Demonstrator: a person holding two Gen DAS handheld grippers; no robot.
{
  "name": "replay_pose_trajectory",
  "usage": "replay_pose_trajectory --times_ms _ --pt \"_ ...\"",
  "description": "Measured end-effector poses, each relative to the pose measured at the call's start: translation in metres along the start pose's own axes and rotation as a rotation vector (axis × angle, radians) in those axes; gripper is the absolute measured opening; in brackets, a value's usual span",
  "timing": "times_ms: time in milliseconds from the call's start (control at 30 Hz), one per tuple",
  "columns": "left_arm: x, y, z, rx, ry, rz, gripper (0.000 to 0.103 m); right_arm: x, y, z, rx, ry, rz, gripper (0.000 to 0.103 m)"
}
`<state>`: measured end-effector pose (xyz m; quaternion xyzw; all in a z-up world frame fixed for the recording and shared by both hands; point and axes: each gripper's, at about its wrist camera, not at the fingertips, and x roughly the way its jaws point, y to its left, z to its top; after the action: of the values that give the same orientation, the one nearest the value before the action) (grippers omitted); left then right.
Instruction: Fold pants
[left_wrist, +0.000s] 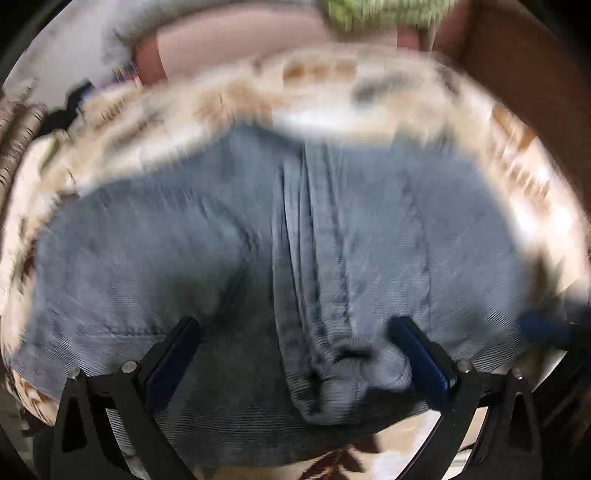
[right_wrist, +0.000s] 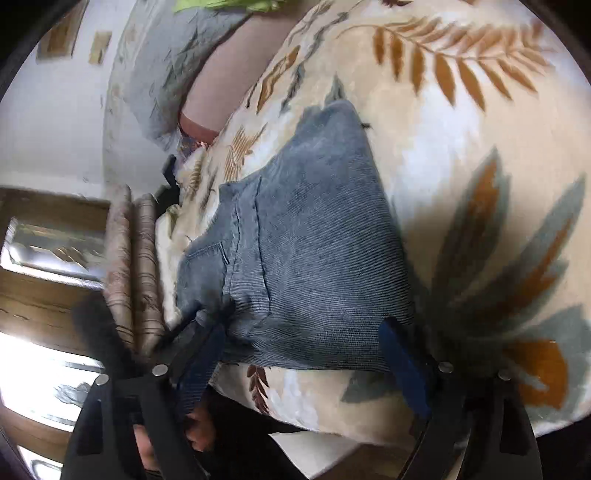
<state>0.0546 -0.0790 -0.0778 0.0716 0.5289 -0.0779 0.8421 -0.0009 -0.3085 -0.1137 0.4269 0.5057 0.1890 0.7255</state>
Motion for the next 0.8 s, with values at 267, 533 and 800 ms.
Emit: replay_pose_trajectory --times_ms 267,533,800 --pt "-0.002 0.002 0.001 0.005 -0.011 -0.011 0.103 -0.018 0.061 0.063 -0.119 -0.052 -0.02 0.088" --pt "-0.004 0.004 -0.002 0.008 -0.014 -0.023 0.103 0.047 0.029 0.121 0.009 -0.037 -0.093 0.089" --pt "-0.003 0.003 -0.001 0.005 -0.02 -0.019 0.103 -0.005 0.056 0.053 -0.105 -0.032 -0.075 0.09"
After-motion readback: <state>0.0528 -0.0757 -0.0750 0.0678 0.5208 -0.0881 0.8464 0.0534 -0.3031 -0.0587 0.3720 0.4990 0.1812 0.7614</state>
